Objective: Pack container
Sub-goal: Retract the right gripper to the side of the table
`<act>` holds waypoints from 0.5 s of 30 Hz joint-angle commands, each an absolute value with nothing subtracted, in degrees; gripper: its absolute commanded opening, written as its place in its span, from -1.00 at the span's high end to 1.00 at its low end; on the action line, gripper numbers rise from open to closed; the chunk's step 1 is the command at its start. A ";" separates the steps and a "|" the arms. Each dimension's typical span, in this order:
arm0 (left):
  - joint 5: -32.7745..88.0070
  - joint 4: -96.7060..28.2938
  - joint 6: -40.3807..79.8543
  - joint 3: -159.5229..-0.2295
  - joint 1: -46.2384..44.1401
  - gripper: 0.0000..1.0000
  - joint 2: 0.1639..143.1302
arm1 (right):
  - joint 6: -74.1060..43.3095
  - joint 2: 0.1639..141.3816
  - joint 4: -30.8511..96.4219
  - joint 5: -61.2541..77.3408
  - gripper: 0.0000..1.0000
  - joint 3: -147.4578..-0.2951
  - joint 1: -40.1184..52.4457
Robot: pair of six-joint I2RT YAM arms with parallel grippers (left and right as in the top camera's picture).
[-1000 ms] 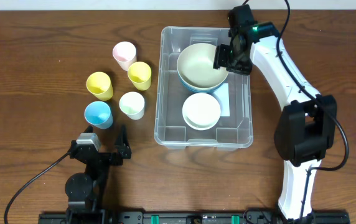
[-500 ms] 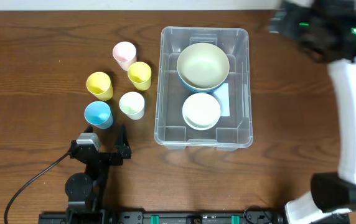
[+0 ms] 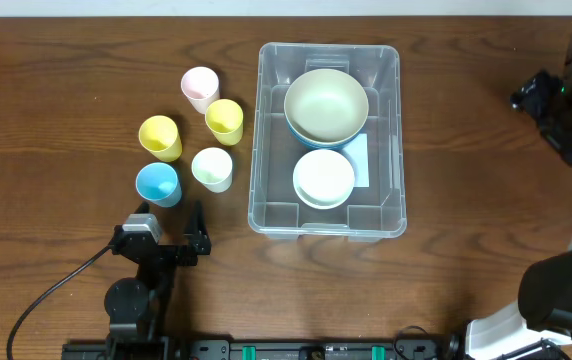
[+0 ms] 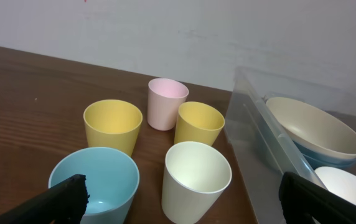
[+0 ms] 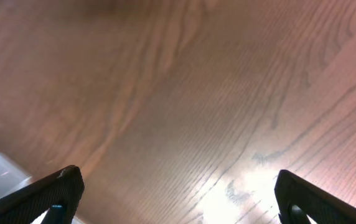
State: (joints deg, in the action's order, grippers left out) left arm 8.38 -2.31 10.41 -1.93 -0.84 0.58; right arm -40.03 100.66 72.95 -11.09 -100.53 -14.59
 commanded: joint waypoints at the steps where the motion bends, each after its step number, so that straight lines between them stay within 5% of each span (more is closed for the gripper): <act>1: 8.16 -3.11 9.45 -0.23 -0.56 -0.96 0.23 | -41.74 100.62 70.15 -13.39 -0.99 -96.86 -15.94; 15: 8.60 -3.27 11.77 -0.23 -0.56 -0.96 0.47 | -41.74 100.62 68.99 -14.13 -0.98 -92.23 -16.88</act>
State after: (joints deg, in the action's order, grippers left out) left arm 8.40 -2.31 10.55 -1.93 -0.84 0.60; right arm -40.71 100.88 69.12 -12.71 -92.60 -16.71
